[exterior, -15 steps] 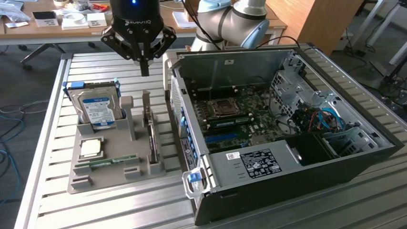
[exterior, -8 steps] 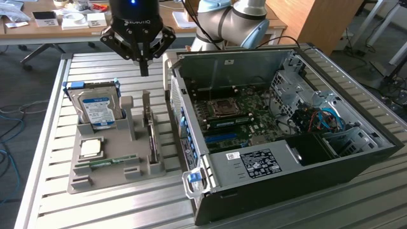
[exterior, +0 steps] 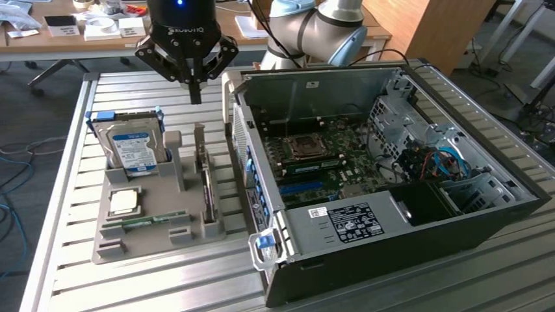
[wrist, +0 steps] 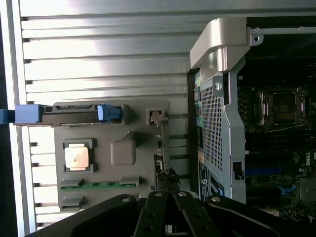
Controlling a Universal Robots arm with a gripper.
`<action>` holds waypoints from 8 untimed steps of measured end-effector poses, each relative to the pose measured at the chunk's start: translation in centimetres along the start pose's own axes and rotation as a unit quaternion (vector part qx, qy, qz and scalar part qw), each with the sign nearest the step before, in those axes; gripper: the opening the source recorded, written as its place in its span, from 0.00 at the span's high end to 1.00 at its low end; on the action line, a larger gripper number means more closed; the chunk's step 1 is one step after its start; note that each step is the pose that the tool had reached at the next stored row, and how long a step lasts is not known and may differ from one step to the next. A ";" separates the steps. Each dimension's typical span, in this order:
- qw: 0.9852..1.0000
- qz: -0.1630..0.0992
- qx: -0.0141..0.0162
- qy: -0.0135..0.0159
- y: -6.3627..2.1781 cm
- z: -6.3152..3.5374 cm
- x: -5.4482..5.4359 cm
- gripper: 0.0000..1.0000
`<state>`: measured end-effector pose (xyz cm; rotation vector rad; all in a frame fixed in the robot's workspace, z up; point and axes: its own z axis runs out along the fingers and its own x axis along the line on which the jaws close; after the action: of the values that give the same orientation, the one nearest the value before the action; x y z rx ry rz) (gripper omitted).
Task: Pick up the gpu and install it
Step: 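Reach for the gpu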
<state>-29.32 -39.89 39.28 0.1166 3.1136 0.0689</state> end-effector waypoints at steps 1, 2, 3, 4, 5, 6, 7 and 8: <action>1.000 0.000 0.000 0.000 0.00 0.00 0.0 0.89; 1.000 0.000 0.000 0.000 -0.01 0.00 0.1 0.89; 1.000 0.000 0.000 0.000 -0.01 -0.01 0.1 0.89; 1.000 0.000 0.000 0.000 -0.01 -0.01 0.2 0.89; 1.000 0.000 0.000 0.000 -0.02 -0.01 0.2 0.89; 1.000 0.000 0.000 0.000 -0.02 -0.01 0.3 0.89; 1.000 0.000 0.000 0.000 -0.03 -0.01 0.4 0.89; 1.000 0.000 0.000 0.000 -0.03 -0.02 0.4 0.89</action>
<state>-29.75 -39.88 39.28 0.1166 3.1136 0.0688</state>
